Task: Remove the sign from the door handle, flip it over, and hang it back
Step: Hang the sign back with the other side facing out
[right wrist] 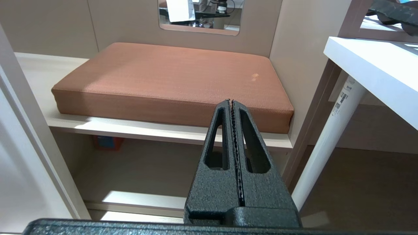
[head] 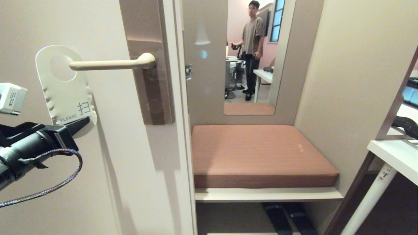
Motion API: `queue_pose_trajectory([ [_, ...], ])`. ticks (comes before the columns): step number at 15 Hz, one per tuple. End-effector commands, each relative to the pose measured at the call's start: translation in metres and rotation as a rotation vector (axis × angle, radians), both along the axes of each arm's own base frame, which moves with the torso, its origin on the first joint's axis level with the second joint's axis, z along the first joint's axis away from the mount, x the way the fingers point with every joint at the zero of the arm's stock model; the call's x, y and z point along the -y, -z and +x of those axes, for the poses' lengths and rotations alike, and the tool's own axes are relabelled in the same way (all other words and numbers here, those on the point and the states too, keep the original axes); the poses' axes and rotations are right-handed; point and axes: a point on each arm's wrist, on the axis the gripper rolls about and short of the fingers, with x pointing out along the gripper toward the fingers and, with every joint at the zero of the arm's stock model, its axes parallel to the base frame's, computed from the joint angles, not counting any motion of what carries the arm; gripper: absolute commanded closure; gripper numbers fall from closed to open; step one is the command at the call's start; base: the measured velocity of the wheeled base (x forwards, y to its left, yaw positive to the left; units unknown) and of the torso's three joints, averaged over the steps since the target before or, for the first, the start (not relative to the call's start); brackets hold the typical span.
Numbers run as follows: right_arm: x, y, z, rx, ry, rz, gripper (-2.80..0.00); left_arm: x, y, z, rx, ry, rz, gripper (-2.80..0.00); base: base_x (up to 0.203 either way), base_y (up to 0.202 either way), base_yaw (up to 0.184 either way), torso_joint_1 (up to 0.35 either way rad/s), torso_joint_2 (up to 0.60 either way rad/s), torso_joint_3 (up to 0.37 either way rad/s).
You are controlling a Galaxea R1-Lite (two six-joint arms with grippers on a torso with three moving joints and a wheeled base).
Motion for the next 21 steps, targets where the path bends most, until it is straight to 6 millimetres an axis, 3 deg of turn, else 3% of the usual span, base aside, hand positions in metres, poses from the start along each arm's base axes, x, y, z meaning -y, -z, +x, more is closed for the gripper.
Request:
queue_pose_trajectory([
  [1, 0.000, 0.000, 0.000, 0.000, -0.001, 0.000, 0.00, 0.003, 0.002, 0.005, 0.005, 0.016, 0.000, 0.00, 0.000, 0.000, 0.000, 0.000, 0.00, 0.000],
  [11, 0.000, 0.000, 0.000, 0.000, -0.001, 0.000, 0.00, 0.008, 0.002, 0.008, 0.019, 0.039, 0.013, 0.00, 0.000, 0.000, 0.000, 0.000, 0.00, 0.000],
  [21, 0.000, 0.000, 0.000, 0.000, -0.001, 0.000, 0.00, 0.028, 0.002, 0.005, 0.025, 0.120, 0.016, 0.00, 0.000, 0.000, 0.000, 0.000, 0.00, 0.000],
])
